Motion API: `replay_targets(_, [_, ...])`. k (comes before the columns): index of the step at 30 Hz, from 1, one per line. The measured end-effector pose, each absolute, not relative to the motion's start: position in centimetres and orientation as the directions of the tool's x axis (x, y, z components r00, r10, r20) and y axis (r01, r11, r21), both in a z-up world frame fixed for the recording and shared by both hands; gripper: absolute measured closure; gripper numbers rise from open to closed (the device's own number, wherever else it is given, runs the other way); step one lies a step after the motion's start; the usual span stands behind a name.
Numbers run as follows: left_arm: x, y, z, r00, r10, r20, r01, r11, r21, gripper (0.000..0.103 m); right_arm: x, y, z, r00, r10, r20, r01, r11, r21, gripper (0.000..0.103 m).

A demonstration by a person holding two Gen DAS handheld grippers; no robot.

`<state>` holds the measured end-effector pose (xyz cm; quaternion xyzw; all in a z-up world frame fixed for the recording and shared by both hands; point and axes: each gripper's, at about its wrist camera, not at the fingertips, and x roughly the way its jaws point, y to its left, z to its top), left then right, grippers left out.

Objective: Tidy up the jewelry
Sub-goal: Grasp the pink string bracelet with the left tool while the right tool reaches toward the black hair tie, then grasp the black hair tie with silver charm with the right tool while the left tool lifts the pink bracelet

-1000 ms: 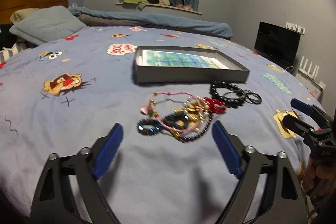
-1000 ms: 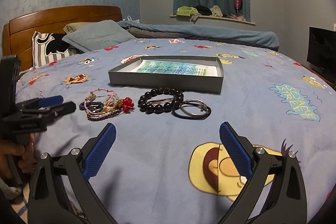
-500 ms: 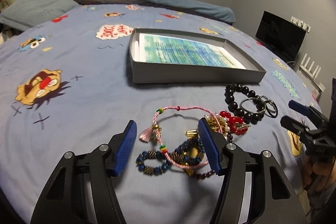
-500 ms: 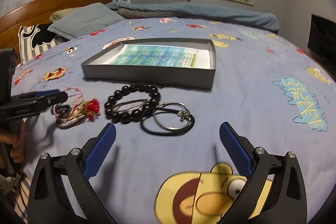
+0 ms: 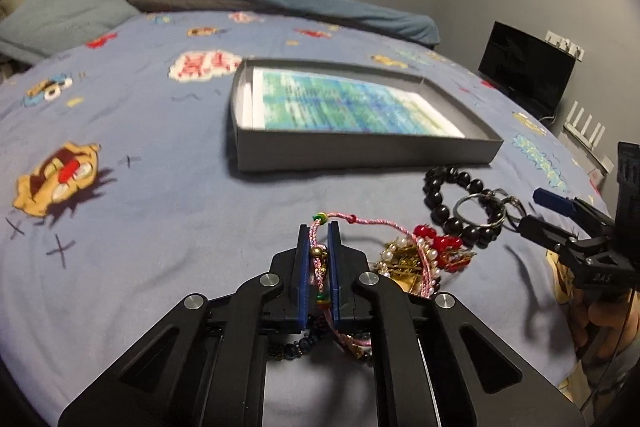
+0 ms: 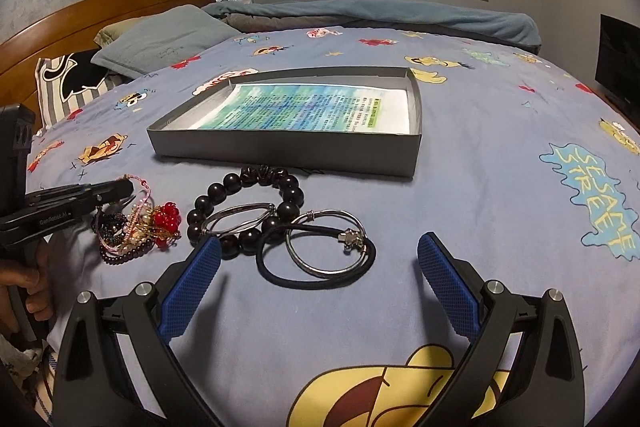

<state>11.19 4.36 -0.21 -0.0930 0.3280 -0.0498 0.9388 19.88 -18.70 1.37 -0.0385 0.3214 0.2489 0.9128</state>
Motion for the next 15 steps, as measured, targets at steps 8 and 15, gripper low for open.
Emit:
replay_targets(8, [9.9, 5.0, 2.5, 0.836, -0.146, -0.529, 0.036, 0.976, -0.214, 0.094, 19.3, -19.0, 1.4, 0.675, 0.441, -0.591, -0.486, 0.869, 0.094, 0.017])
replay_targets(15, [9.7, 5.5, 3.2, 0.845, -0.132, -0.518, 0.024, 0.978, -0.209, 0.095, 20.4, -18.6, 1.4, 0.667, 0.427, -0.61, -0.472, 0.876, 0.098, 0.018])
